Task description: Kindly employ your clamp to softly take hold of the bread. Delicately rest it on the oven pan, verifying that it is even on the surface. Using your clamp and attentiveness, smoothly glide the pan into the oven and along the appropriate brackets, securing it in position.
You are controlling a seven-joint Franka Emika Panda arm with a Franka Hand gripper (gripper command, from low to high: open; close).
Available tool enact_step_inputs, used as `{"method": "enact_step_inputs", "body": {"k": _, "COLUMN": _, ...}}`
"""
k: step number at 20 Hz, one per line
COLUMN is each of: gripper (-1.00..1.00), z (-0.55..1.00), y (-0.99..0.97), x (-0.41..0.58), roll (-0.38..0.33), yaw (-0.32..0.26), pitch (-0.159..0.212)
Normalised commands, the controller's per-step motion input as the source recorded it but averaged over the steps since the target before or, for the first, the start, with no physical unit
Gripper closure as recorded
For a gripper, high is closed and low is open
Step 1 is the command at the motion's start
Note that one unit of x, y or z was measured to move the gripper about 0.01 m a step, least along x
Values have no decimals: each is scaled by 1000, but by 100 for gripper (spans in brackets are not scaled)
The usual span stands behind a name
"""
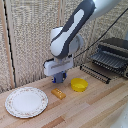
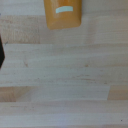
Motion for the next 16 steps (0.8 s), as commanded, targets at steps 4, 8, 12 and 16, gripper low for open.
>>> {"method": "enact_step_inputs", "body": {"k": 4, "gripper": -100, "z": -350, "y": 0, "x": 47, "roll": -11, "yaw": 65, "pitch": 0}}
{"method": "enact_step_inputs", "body": {"k": 8, "gripper": -100, "z": -299, "y": -22, "x": 151, "roll": -1, "yaw": 74, "pitch": -14}}
{"method": "enact_step_inputs", "body": {"k": 12, "gripper": -100, "z": -241, "y": 0, "x": 193, "roll": -4, "yaw": 65, "pitch": -4}}
{"method": "enact_step_inputs", "body": {"k": 16, "gripper": -100, "z": -216, "y": 0, "x": 207, "roll": -8, "yaw": 83, "pitch": -27}}
